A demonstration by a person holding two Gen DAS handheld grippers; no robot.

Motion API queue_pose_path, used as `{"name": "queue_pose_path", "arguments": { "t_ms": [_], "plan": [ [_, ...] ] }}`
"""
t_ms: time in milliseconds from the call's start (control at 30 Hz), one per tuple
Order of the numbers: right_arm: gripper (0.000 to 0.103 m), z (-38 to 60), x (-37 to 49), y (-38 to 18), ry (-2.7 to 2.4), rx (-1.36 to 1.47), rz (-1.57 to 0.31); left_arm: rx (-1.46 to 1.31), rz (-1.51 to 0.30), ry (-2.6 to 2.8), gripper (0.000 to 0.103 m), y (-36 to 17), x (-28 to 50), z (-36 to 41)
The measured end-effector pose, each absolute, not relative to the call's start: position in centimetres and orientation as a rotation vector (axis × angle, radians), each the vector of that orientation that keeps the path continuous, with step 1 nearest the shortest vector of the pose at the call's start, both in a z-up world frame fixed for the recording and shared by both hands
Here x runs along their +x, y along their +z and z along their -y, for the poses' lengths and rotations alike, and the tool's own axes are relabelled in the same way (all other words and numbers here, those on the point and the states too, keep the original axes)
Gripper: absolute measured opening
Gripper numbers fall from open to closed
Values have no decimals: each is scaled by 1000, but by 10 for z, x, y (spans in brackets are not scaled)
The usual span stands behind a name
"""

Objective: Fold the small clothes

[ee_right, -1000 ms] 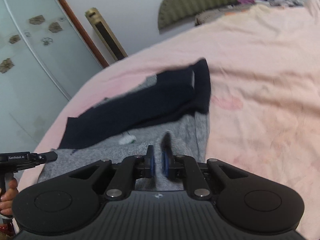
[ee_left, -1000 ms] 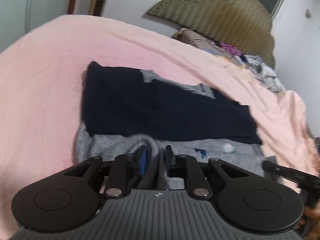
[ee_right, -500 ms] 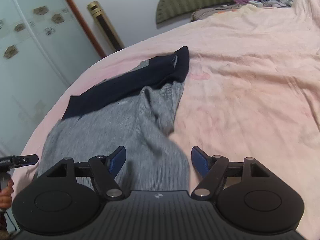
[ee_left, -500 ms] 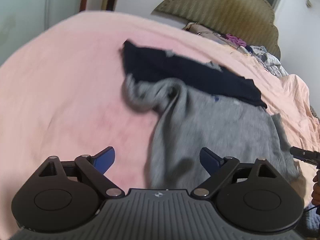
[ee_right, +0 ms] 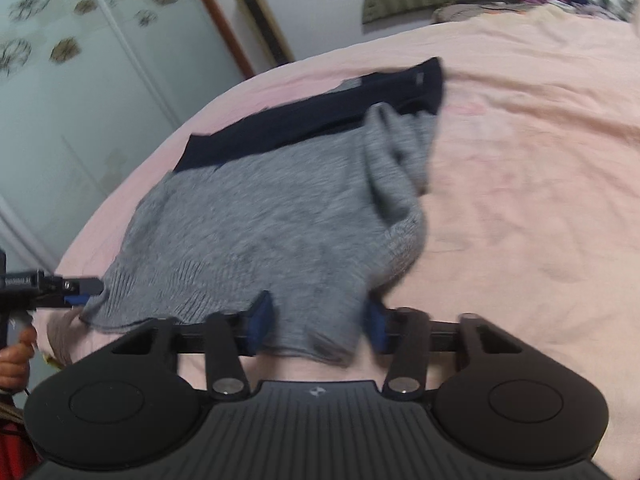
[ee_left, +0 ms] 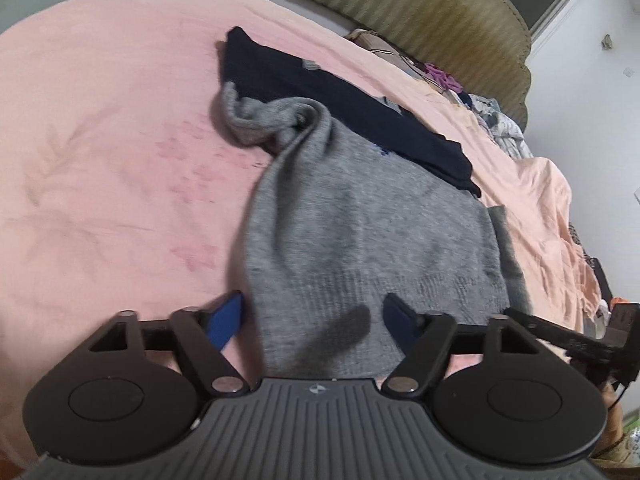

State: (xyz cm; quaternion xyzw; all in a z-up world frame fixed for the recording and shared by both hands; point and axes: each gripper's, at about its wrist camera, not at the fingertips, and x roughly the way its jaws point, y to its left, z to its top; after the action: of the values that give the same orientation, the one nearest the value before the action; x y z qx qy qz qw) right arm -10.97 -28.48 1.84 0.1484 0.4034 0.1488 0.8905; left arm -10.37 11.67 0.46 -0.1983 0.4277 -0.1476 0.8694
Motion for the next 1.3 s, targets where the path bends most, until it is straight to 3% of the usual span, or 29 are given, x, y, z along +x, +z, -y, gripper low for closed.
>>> {"name": "queue_pose_path", "arguments": {
  "t_ms": [67,167,200,700,1300],
  "plan": [
    [26,278,-107,18,297,269,-834,-415,-895,-306,54,2,-102,-115],
    [15,281,-107,18,304,298,-832,-450,-909,-303,13,-3,-100,-121],
    [13,283,-108,18,304,308,-828,-506,-935,-316,9,-9,-98,-125],
    [11,305,-152,90,477,436,-648,-447,-726,-530,9,77,-148,-142],
    [11,323,-173,111,583,587,-552,-403,-597,-634,9,100,-169,-141]
  ]
}}
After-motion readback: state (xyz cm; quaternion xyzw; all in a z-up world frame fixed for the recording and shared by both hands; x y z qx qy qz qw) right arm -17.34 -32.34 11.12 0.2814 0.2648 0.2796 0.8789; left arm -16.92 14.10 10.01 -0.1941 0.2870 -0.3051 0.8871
